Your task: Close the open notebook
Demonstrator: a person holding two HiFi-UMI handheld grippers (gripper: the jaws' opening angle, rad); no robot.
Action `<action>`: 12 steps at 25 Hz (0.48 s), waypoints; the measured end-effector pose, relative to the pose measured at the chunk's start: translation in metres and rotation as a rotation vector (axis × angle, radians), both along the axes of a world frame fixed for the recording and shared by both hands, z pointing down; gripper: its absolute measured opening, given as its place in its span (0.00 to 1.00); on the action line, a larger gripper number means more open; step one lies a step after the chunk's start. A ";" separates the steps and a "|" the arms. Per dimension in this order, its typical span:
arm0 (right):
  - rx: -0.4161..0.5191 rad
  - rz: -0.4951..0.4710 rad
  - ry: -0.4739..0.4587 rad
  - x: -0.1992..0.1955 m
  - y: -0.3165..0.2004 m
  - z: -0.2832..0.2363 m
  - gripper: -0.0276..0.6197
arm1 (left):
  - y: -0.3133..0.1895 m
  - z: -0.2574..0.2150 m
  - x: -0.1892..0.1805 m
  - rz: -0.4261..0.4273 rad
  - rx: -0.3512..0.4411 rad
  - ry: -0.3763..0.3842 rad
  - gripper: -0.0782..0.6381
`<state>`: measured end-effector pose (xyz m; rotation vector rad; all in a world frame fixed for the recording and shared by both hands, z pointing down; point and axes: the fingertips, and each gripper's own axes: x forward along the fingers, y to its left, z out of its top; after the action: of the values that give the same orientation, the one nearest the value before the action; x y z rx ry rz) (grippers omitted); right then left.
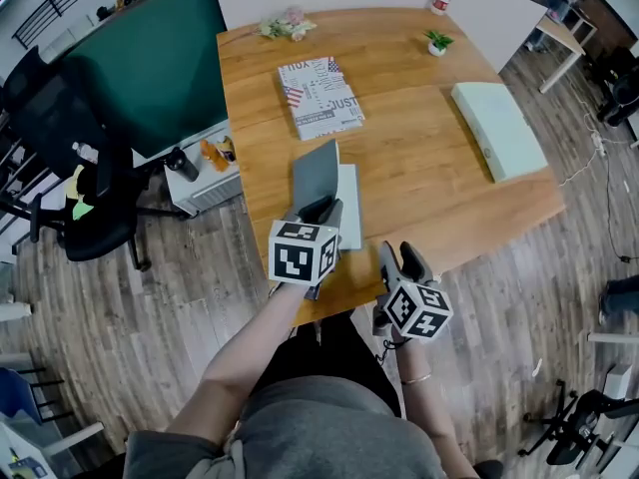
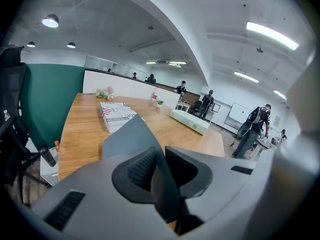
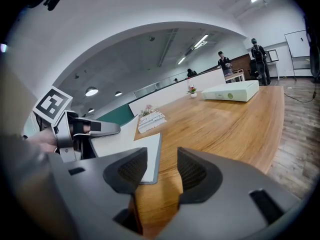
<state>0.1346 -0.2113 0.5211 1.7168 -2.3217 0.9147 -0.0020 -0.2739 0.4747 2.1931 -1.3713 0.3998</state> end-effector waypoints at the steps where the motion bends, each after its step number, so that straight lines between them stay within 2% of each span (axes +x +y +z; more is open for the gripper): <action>1: -0.001 0.005 0.000 0.003 0.000 0.000 0.34 | -0.001 0.003 0.004 0.008 -0.005 -0.006 0.21; 12: -0.022 0.051 -0.006 0.027 0.001 0.008 0.33 | -0.006 0.045 0.041 0.072 -0.083 -0.087 0.22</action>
<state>0.1618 -0.2104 0.5290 1.7742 -2.2734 0.9517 0.0391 -0.2798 0.5201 2.1838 -1.2993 0.5743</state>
